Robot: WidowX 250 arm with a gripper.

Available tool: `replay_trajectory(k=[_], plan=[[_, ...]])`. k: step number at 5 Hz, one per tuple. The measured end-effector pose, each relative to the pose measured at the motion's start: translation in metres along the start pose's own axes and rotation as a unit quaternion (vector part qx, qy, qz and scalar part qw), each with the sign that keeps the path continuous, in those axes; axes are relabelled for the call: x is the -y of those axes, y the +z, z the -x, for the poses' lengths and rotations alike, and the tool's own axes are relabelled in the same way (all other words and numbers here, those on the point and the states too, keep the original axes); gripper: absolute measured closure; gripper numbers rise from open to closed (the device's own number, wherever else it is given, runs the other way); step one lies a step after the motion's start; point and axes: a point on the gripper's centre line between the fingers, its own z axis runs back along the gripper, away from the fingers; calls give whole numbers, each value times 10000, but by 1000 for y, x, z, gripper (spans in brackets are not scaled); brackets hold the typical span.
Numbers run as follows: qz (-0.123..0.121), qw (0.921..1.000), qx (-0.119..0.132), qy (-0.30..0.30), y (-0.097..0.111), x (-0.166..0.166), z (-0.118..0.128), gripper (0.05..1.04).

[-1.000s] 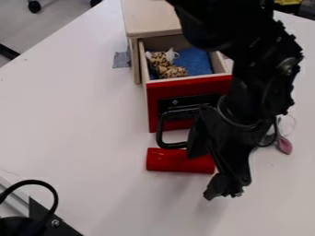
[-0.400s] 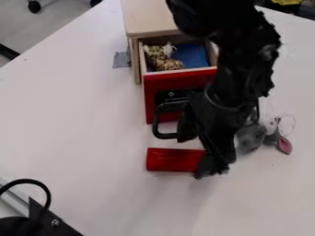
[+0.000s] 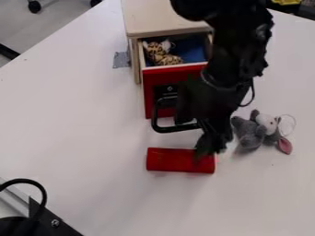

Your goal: Closed the drawer

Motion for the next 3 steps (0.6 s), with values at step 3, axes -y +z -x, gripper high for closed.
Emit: replay_trajectory(k=[3], plan=[[-97,9999,9,97,-4,-14,-6,83]])
